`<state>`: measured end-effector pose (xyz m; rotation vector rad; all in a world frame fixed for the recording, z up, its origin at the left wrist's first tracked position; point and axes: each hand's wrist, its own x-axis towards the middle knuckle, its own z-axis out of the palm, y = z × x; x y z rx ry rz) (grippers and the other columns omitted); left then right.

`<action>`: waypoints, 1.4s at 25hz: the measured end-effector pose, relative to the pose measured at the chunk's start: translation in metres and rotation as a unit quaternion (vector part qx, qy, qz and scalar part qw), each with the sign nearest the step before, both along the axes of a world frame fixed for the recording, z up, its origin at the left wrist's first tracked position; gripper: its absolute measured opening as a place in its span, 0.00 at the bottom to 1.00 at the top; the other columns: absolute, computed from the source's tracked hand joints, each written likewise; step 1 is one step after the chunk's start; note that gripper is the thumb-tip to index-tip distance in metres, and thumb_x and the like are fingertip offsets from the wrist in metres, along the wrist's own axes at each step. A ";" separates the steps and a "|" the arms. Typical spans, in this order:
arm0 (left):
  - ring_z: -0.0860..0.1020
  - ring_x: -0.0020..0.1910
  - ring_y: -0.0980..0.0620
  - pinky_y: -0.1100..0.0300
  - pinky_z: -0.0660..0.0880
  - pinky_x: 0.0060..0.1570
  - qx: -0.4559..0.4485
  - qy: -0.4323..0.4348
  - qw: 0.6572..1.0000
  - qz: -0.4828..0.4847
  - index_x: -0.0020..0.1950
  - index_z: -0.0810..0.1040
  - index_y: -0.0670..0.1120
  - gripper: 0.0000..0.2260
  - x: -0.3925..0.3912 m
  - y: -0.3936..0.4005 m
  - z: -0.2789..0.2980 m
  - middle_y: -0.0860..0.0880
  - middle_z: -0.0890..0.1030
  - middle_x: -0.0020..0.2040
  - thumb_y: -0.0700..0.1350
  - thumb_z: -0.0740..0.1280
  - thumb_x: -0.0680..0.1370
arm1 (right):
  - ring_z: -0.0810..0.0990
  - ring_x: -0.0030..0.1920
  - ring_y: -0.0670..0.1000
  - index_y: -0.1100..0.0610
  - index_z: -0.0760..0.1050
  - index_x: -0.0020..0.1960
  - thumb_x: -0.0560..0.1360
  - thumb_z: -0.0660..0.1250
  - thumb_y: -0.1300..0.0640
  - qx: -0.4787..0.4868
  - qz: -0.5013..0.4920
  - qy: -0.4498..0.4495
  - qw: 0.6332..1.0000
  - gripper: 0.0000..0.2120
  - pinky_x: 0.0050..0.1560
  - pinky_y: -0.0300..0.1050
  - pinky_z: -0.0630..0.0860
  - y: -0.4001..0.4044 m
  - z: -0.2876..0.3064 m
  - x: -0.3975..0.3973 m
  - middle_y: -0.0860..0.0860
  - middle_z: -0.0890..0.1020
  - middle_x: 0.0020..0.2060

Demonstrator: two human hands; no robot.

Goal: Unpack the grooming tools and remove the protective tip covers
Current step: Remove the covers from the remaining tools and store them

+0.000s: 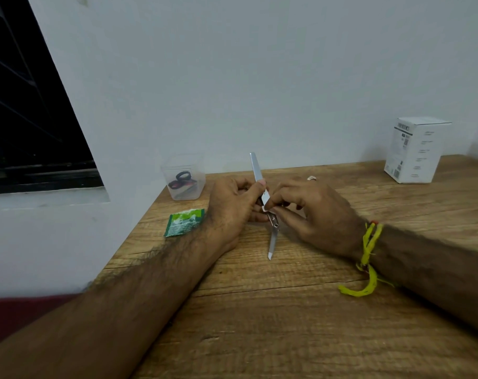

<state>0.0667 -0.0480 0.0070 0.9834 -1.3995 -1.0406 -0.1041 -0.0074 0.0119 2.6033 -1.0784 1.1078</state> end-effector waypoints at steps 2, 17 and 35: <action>0.83 0.26 0.50 0.60 0.79 0.27 0.000 -0.002 1.000 0.003 0.49 0.82 0.36 0.09 0.000 0.001 0.000 0.45 0.84 0.31 0.42 0.69 0.81 | 0.80 0.45 0.50 0.57 0.82 0.48 0.76 0.70 0.61 0.000 0.005 0.014 1.000 0.03 0.45 0.53 0.76 0.001 0.000 0.000 0.48 0.82 0.44; 0.80 0.24 0.52 0.61 0.79 0.25 -0.007 0.024 0.999 0.040 0.51 0.82 0.35 0.10 0.001 0.002 0.002 0.46 0.83 0.30 0.42 0.68 0.81 | 0.79 0.47 0.47 0.55 0.83 0.50 0.77 0.70 0.60 -0.005 0.000 0.031 1.000 0.04 0.46 0.51 0.77 0.005 0.002 0.001 0.46 0.83 0.47; 0.83 0.31 0.52 0.57 0.81 0.33 0.042 0.055 0.997 -0.023 0.52 0.82 0.37 0.07 0.003 -0.001 0.002 0.46 0.85 0.34 0.40 0.73 0.78 | 0.78 0.45 0.46 0.54 0.81 0.49 0.77 0.69 0.60 -0.002 -0.002 0.035 0.999 0.04 0.45 0.50 0.77 0.003 0.003 -0.001 0.46 0.81 0.46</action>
